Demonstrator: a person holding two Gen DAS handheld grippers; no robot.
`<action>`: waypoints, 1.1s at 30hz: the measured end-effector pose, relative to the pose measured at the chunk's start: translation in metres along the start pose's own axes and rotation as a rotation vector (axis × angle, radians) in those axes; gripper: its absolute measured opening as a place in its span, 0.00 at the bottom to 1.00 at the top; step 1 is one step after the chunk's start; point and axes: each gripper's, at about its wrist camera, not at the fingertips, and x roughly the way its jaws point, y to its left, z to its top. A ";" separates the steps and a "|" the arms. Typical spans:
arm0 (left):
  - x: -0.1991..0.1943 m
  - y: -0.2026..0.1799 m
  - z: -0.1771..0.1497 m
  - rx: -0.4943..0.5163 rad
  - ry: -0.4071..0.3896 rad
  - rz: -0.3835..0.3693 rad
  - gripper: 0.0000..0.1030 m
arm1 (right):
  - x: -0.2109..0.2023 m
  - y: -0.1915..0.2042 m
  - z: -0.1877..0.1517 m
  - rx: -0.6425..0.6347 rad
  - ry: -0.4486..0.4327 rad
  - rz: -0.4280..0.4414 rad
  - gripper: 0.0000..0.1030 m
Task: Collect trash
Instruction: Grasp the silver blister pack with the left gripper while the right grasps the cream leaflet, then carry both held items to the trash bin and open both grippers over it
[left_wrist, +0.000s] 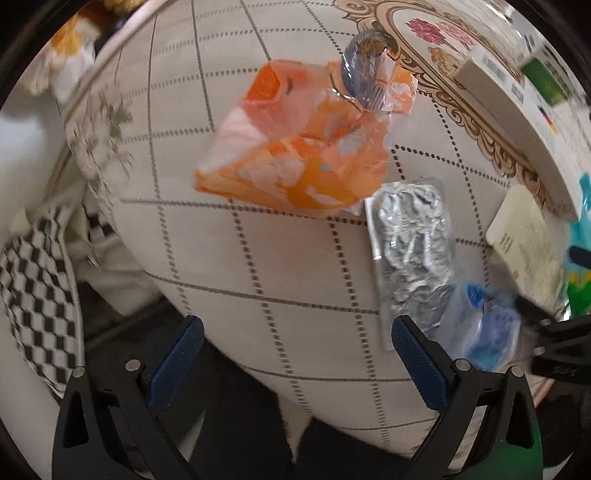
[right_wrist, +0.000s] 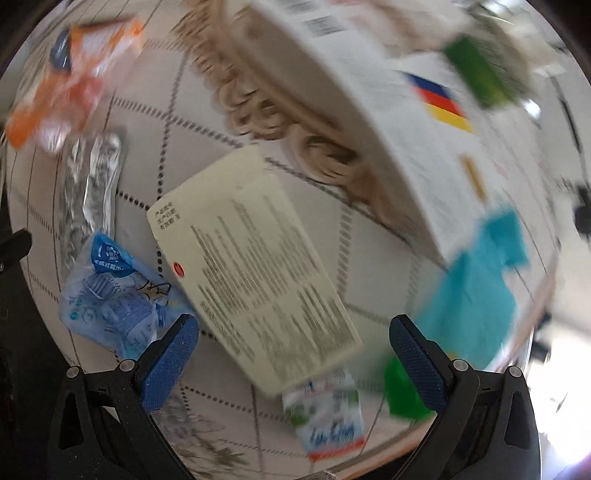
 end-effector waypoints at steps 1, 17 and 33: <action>0.001 -0.003 0.001 -0.015 0.007 -0.008 1.00 | 0.003 -0.001 0.002 -0.011 0.006 0.015 1.00; -0.019 -0.109 0.054 -0.040 0.077 -0.047 0.57 | 0.014 -0.083 -0.030 0.606 -0.016 0.251 0.88; -0.079 -0.163 0.062 0.051 0.021 0.023 0.51 | 0.009 0.003 -0.023 0.577 0.003 0.199 0.92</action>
